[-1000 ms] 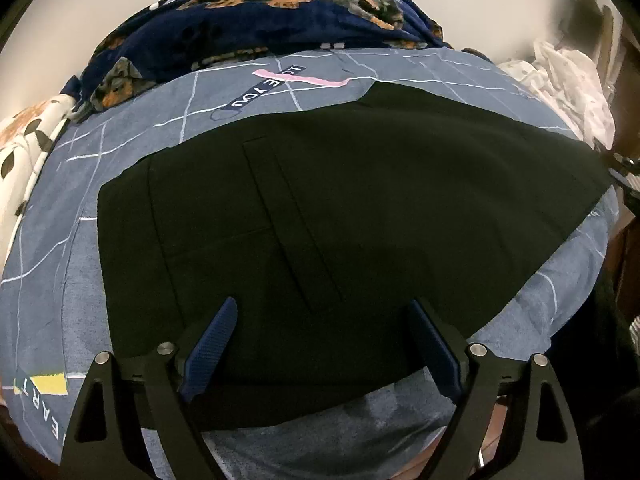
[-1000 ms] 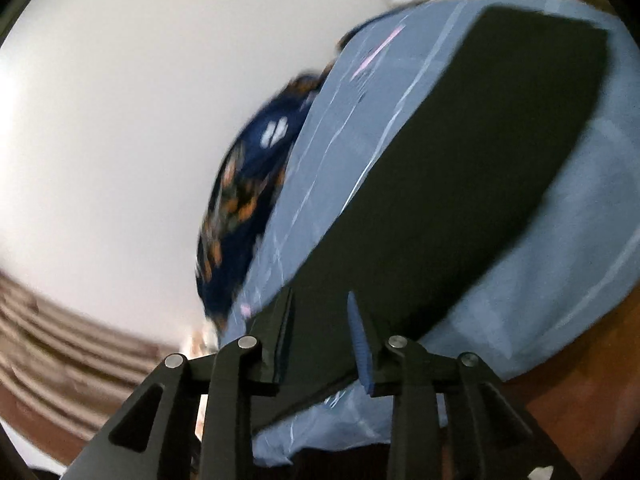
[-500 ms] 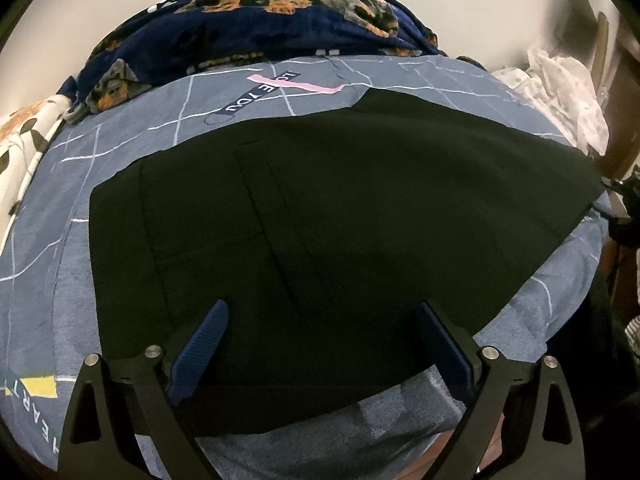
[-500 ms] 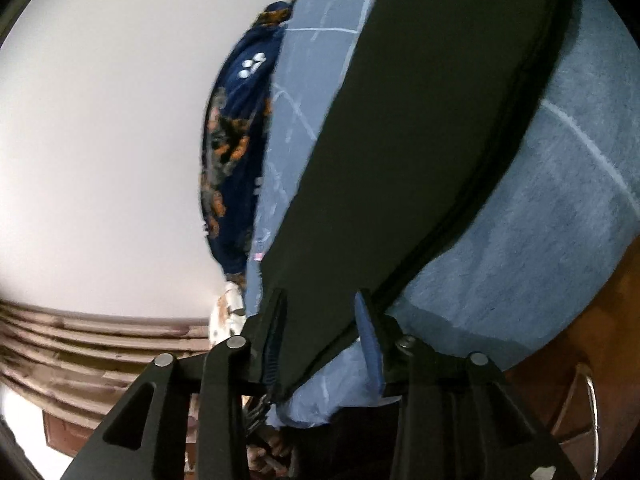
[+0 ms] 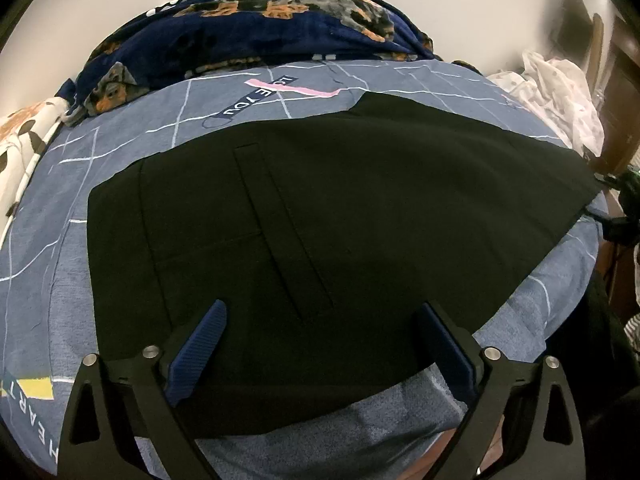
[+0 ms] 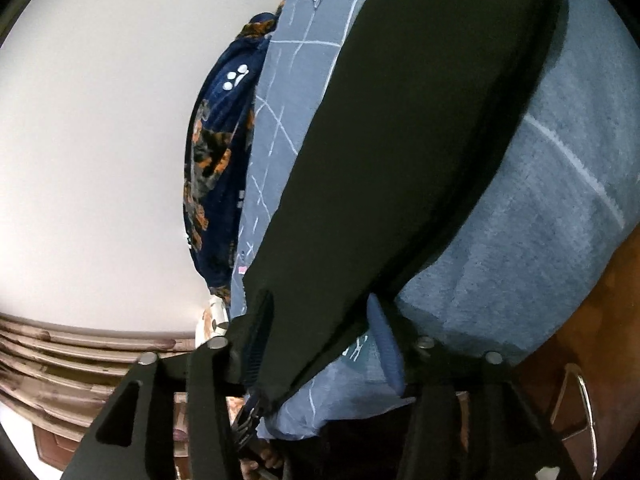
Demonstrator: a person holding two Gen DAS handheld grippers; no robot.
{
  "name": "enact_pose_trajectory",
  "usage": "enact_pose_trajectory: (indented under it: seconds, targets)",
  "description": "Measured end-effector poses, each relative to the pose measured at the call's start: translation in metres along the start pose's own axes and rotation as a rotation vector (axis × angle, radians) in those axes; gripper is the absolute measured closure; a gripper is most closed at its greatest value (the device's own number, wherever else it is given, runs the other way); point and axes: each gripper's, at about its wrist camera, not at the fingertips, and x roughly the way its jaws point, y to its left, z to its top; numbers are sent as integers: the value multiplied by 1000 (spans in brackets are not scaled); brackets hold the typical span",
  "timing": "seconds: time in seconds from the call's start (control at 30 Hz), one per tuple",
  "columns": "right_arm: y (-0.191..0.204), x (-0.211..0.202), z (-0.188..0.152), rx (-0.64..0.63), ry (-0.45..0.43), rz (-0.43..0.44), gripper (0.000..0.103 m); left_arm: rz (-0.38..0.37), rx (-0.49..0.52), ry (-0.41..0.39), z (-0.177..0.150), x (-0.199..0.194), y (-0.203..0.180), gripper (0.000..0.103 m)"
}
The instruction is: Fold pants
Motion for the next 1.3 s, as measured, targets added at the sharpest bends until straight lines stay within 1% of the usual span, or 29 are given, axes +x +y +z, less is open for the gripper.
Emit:
enact_pose_trajectory:
  seconds: [0.1,0.17,0.23,0.37,0.4,0.43,0.47,0.5,0.57,0.63,0.67,0.7,0.73,0.77,0.8,0.9,0.97,1.07,1.13,1.2,1.23,1.27,1.3]
  targets:
    - [-5,2,-1,41,-10,19,52,-1,-2,-1,0,0,0,6]
    - [-2,3,-2,35,-11,22,48,-3,-2,-3,0,0,-1,6]
    - [1,6,-3,23,-7,27,47,-3,1,-4,0,1,-2,5]
    - [11,22,-9,-10,-1,5,47,-2,6,-6,-1,1,-2,4]
    - [16,25,-11,-32,-9,-23,50,-3,5,-5,-1,1,-2,4]
    - [19,28,-12,-56,-11,-62,65,-5,4,-6,-1,1,-2,4]
    - [20,32,-14,-74,1,-101,92,-6,4,-6,-1,1,-1,4]
    - [17,35,-14,-71,9,-117,96,-7,5,-6,-1,1,-2,4]
    - [13,34,-17,-70,5,-123,97,-9,7,-4,-1,0,-2,4]
    - [22,26,-21,-116,-14,-121,98,-14,6,-1,-1,0,-1,4]
    - [27,25,-22,-145,-16,-137,98,-17,5,-1,-1,-1,0,4]
    - [30,26,-22,-188,-12,-181,99,-19,3,-4,-1,-1,0,4]
    - [23,29,-20,-177,-1,-201,99,-19,4,-5,-1,0,0,4]
    - [14,32,-18,-143,7,-198,102,-17,7,-4,0,0,-1,4]
    - [6,32,-17,-103,2,-160,102,-16,11,-1,-1,0,0,4]
    - [7,32,-18,-117,3,-169,102,-22,5,-3,-1,-1,0,4]
    - [7,32,-20,-87,4,-146,103,-27,-2,2,1,-1,1,4]
    - [7,35,-21,-69,2,-126,103,-45,-64,28,9,-10,8,4]
    - [9,37,-21,-73,6,-127,103,-27,-125,-7,13,-29,22,5]
    - [9,38,-22,-64,7,-119,103,-23,-234,-58,14,-54,51,5]
    - [7,39,-21,-61,8,-116,103,-31,-322,-87,10,-69,74,5]
    - [2,36,-20,-59,9,-112,103,-37,-392,-97,5,-79,93,6]
    - [1,36,-20,-53,10,-108,103,-33,-468,-73,-2,-86,117,13]
